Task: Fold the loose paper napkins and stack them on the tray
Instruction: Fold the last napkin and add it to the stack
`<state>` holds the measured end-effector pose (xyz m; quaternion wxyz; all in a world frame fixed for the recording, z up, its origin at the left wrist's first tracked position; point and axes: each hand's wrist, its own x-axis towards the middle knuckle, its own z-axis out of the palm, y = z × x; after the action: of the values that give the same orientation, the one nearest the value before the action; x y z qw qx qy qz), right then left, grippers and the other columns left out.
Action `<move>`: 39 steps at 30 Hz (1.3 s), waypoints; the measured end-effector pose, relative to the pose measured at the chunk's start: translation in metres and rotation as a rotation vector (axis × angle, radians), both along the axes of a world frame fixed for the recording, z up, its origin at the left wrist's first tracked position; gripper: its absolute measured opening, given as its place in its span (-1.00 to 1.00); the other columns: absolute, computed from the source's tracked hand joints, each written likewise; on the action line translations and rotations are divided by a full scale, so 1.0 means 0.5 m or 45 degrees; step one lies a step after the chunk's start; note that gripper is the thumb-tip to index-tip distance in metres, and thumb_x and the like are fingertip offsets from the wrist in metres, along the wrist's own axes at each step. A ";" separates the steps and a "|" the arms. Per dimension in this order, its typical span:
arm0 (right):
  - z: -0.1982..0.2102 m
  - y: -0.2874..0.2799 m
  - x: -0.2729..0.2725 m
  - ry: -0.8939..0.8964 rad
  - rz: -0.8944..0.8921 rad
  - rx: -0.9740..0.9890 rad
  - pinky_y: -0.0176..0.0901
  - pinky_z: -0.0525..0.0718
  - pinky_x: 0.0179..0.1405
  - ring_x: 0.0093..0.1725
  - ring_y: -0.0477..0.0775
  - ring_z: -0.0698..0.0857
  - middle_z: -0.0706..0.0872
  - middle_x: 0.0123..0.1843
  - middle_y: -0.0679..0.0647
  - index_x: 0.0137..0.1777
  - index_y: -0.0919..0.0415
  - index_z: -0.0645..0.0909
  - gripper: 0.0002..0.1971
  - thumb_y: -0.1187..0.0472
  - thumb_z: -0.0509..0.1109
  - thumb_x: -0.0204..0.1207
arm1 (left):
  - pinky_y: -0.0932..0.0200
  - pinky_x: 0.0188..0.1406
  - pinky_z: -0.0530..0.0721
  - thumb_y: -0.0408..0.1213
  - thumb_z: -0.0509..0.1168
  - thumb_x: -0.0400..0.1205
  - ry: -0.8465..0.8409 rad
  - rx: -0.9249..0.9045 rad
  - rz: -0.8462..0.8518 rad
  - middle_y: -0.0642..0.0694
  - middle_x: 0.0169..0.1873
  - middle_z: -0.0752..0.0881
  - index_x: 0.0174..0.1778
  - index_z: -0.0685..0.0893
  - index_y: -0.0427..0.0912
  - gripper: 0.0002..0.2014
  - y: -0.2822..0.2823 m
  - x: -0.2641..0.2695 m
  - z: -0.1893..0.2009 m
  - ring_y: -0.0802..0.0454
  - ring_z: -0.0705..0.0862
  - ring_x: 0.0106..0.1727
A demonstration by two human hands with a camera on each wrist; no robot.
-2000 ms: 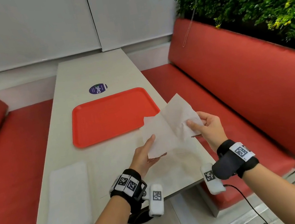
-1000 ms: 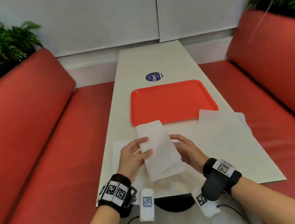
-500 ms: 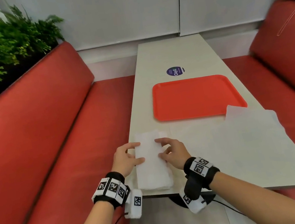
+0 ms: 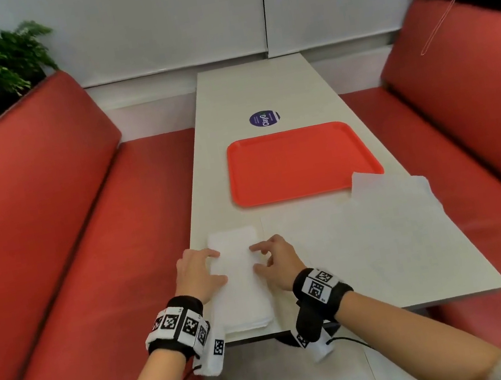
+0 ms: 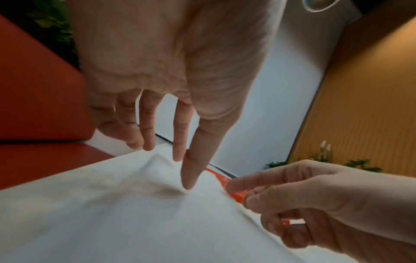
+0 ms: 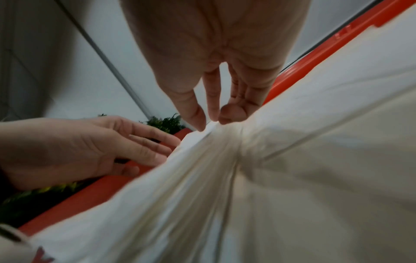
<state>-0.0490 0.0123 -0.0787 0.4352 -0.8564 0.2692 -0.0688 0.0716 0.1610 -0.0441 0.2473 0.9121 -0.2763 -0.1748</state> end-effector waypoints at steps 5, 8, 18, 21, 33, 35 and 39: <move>0.010 -0.098 -0.092 0.059 -0.161 -0.051 -0.28 0.53 0.08 -0.07 -0.04 0.53 0.48 0.22 0.11 0.37 0.11 0.60 -0.60 0.19 0.42 0.52 | 0.17 0.28 0.38 -0.24 0.49 0.50 -0.034 -0.106 -0.212 -0.12 0.24 0.49 0.19 0.69 -0.02 -0.67 -0.110 -0.073 0.050 -0.11 0.42 0.35; 0.022 -0.190 -0.176 0.115 -0.341 -0.071 -0.29 0.48 0.07 -0.02 -0.03 0.54 0.50 0.25 0.16 0.35 0.14 0.61 -0.61 0.21 0.43 0.51 | 0.13 0.23 0.49 -0.23 0.50 0.51 0.084 -0.200 -0.354 -0.09 0.21 0.53 0.15 0.70 -0.05 -0.71 -0.198 -0.127 0.065 -0.06 0.54 0.27; 0.021 -0.399 -0.424 0.527 -0.639 -0.278 0.02 0.45 0.37 0.46 0.23 0.38 0.43 0.48 0.12 0.36 0.03 0.59 -0.54 0.06 0.48 0.45 | 0.05 0.27 0.56 -0.23 0.45 0.57 0.299 -0.006 -0.561 -0.21 0.33 0.56 0.44 0.50 -0.22 -0.48 -0.476 -0.288 -0.010 -0.14 0.59 0.27; 0.011 -0.402 -0.461 0.555 -0.646 -0.342 0.07 0.43 0.36 0.47 0.19 0.32 0.38 0.49 0.06 0.37 -0.07 0.53 -0.46 -0.03 0.51 0.38 | -0.03 0.35 0.47 -0.18 0.44 0.56 0.215 0.050 -0.547 -0.25 0.39 0.42 0.40 0.52 -0.11 -0.51 -0.552 -0.296 -0.017 -0.22 0.43 0.43; -0.022 -0.401 -0.484 0.398 -0.508 -0.448 0.08 0.11 0.55 0.66 0.05 0.08 0.26 0.59 -0.02 0.34 -0.11 0.46 -0.42 -0.11 0.50 0.31 | 0.18 0.33 0.46 -0.52 0.38 0.51 0.415 -0.151 -0.307 -0.26 0.30 0.65 0.23 0.74 -0.26 -0.65 -0.679 -0.244 -0.039 -0.16 0.56 0.37; -0.025 -0.404 -0.488 0.379 -0.507 -0.430 0.08 0.09 0.56 0.67 0.04 0.07 0.27 0.59 -0.01 0.33 -0.11 0.48 -0.43 -0.13 0.51 0.30 | 0.24 0.20 0.45 -0.71 0.24 0.48 0.393 -0.258 -0.363 -0.28 0.30 0.64 0.25 0.72 -0.33 -0.55 -0.677 -0.245 -0.025 -0.15 0.58 0.29; -0.030 -0.409 -0.493 0.361 -0.499 -0.416 0.09 0.06 0.58 0.68 0.04 0.06 0.28 0.59 -0.02 0.31 -0.10 0.50 -0.43 -0.16 0.51 0.30 | 0.22 0.22 0.41 -0.79 0.15 0.42 0.354 -0.402 -0.437 -0.11 0.19 0.60 0.20 0.74 -0.33 -0.48 -0.666 -0.246 0.015 -0.04 0.54 0.28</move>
<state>-0.2953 -0.1920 -0.0939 0.2281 -0.8478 0.4732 -0.0735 -0.0514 -0.1722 -0.0366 0.3888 0.7692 -0.4141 -0.2926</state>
